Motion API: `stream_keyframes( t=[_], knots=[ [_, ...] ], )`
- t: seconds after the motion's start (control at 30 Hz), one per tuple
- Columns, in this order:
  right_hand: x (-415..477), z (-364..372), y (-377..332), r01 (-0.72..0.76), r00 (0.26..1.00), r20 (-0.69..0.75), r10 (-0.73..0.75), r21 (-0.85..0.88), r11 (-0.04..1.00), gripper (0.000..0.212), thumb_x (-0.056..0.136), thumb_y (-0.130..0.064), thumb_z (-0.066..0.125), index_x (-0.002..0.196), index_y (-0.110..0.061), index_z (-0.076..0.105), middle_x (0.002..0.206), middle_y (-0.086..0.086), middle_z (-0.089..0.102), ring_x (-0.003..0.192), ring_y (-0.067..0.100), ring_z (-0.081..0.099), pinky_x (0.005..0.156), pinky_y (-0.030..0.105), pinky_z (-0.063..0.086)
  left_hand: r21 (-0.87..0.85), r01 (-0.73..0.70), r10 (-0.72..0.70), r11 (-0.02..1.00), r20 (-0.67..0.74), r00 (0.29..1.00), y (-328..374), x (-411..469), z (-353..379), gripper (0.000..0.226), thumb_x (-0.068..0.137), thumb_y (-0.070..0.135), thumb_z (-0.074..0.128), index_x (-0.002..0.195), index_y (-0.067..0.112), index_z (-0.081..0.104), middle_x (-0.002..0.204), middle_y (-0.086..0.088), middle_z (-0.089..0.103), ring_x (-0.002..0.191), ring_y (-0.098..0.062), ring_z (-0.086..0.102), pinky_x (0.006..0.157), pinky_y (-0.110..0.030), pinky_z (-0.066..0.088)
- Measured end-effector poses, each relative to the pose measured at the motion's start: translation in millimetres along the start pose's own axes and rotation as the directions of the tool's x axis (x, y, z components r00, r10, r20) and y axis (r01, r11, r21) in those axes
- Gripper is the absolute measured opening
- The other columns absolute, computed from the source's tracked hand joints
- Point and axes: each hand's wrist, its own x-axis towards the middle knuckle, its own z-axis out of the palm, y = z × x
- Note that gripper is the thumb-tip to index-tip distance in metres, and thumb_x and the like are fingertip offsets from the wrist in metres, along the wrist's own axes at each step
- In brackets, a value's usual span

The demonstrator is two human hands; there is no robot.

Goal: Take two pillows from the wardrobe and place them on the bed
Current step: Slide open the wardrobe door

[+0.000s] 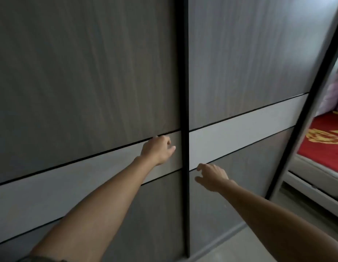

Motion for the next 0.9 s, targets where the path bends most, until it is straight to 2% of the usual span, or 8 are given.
stream_keyframes(
  t=[0.1, 0.17, 0.23, 0.33, 0.47, 0.67, 0.8, 0.9],
  knots=[
    [28, 18, 4, -0.061, 0.998, 0.019, 0.06, 0.04, 0.997, 0.047, 0.087, -0.041, 0.059, 0.128, -0.022, 0.046, 0.113, 0.006, 0.064, 0.095, 0.026, 0.061, 0.067, 0.033, 0.047, -0.069, -0.058, 0.049, 0.996, -0.119, 0.992, 13, 38, 13, 0.037, 0.089, 0.045, 0.05, 0.099, 0.012, 0.062, 0.092, -0.014, 0.07, 0.088, -0.034, 0.062, 0.07, -0.036, 0.049],
    [42, 27, 3, -0.077, 0.997, 0.037, 0.074, 0.081, 0.994, 0.046, 0.086, -0.04, 0.059, 0.126, -0.022, 0.046, 0.112, 0.005, 0.065, 0.094, 0.027, 0.061, 0.066, 0.033, 0.045, -0.078, -0.101, 0.084, 0.992, -0.19, 0.978, 26, 54, 22, 0.04, 0.089, 0.047, 0.049, 0.084, 0.009, 0.059, 0.084, -0.018, 0.069, 0.081, -0.038, 0.062, 0.064, -0.037, 0.046],
    [58, 36, 3, -0.059, 0.997, 0.048, 0.054, 0.122, 0.991, 0.036, 0.085, -0.038, 0.059, 0.117, -0.021, 0.051, 0.109, 0.006, 0.065, 0.093, 0.028, 0.062, 0.064, 0.032, 0.042, -0.081, -0.122, 0.098, 0.989, -0.254, 0.962, 32, 68, 26, 0.044, 0.089, 0.049, 0.048, 0.068, 0.011, 0.046, 0.074, -0.02, 0.066, 0.072, -0.041, 0.06, 0.057, -0.036, 0.04],
    [72, 52, 4, 0.017, 1.0, 0.022, -0.02, 0.109, 0.994, 0.022, 0.086, -0.035, 0.055, 0.095, -0.016, 0.05, 0.098, 0.011, 0.066, 0.085, 0.033, 0.061, 0.06, 0.032, 0.039, -0.03, -0.08, 0.066, 0.996, -0.324, 0.944, 32, 82, 25, 0.05, 0.087, 0.053, 0.05, 0.059, 0.014, 0.036, 0.064, -0.016, 0.062, 0.064, -0.039, 0.058, 0.052, -0.033, 0.032],
    [76, 64, 11, 0.138, 0.99, -0.052, -0.133, 0.086, 0.987, 0.021, 0.086, -0.037, 0.051, 0.085, -0.017, 0.047, 0.089, 0.008, 0.068, 0.08, 0.035, 0.063, 0.058, 0.034, 0.041, 0.014, -0.059, 0.061, 0.998, -0.345, 0.937, 33, 81, 29, 0.049, 0.087, 0.052, 0.049, 0.061, 0.013, 0.037, 0.057, -0.014, 0.056, 0.058, -0.039, 0.056, 0.05, -0.033, 0.034],
    [73, 70, 4, 0.24, 0.971, -0.048, -0.236, 0.098, 0.966, 0.02, 0.084, -0.036, 0.051, 0.08, -0.017, 0.044, 0.086, 0.009, 0.068, 0.078, 0.037, 0.062, 0.058, 0.034, 0.039, 0.078, 0.013, 0.017, 0.997, -0.368, 0.93, 23, 68, 26, 0.052, 0.087, 0.049, 0.051, 0.054, 0.02, 0.023, 0.044, 0.004, 0.026, 0.046, -0.03, 0.037, 0.049, -0.03, 0.027],
    [67, 76, -18, 0.281, 0.96, -0.022, -0.281, 0.106, 0.954, 0.018, 0.084, -0.034, 0.049, 0.081, -0.018, 0.042, 0.088, 0.009, 0.067, 0.079, 0.037, 0.061, 0.06, 0.035, 0.041, 0.115, 0.043, 0.002, 0.992, -0.367, 0.93, 4, 51, 16, 0.049, 0.087, 0.05, 0.05, 0.056, 0.02, 0.027, 0.043, 0.008, 0.025, 0.045, -0.028, 0.036, 0.049, -0.029, 0.028],
    [61, 82, -41, 0.299, 0.954, -0.001, -0.301, 0.108, 0.948, 0.017, 0.084, -0.032, 0.049, 0.086, -0.015, 0.045, 0.09, 0.01, 0.066, 0.081, 0.036, 0.061, 0.061, 0.035, 0.041, 0.135, 0.081, -0.026, 0.988, -0.37, 0.929, -13, 37, 4, 0.05, 0.087, 0.051, 0.048, 0.055, 0.021, 0.025, 0.046, 0.004, 0.033, 0.048, -0.029, 0.038, 0.051, -0.03, 0.029]
  ],
)
